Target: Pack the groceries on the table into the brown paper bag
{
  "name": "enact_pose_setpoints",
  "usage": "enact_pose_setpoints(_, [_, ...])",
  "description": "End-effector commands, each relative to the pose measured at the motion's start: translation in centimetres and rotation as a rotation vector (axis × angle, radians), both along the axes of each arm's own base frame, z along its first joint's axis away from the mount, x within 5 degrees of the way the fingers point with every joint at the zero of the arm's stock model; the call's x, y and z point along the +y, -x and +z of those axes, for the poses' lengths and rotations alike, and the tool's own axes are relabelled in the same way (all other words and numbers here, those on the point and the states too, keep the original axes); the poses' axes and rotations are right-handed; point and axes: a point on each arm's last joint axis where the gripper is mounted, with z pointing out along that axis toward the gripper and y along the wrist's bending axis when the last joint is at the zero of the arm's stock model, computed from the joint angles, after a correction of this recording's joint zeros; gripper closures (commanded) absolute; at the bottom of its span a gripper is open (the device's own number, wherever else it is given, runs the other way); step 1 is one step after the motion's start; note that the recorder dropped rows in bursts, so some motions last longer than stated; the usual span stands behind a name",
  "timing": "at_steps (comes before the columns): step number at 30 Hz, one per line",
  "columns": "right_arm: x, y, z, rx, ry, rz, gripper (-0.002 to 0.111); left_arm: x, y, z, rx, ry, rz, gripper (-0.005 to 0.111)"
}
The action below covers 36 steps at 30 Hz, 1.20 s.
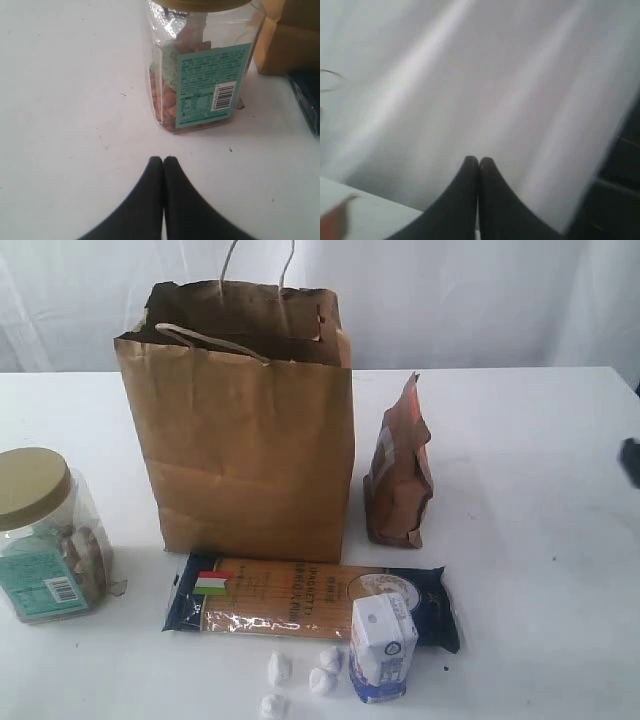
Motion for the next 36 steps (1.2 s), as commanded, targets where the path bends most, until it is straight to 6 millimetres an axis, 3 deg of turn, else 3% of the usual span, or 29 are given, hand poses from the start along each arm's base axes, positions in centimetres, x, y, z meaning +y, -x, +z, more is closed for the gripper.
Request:
enact_pose_setpoints(1, [-2.5,0.7,-0.6,0.075,-0.066,-0.204,0.108,-0.1,0.0,-0.1,0.002,0.005,-0.010,0.107])
enact_pose_setpoints(8, [-2.3,1.1,-0.4,0.072,-0.080,-0.162,0.108,-0.1,0.0,-0.1,0.002,0.005,-0.010,0.107])
enact_pose_setpoints(24, [0.9,1.2,-2.5,0.298,0.047,0.177,0.108,-0.1,0.0,-0.1,0.002,0.005,-0.010,0.107])
enact_pose_setpoints(29, [0.9,0.3,-3.1,0.331,0.109,0.132,0.108,-0.1,0.0,-0.1,0.002,0.005,-0.010,0.107])
enact_pose_setpoints(36, [-0.8,-1.7,-5.1,0.431,-0.208,-0.156,0.108,-0.1,0.0,-0.1,0.002,0.005,-0.010,0.107])
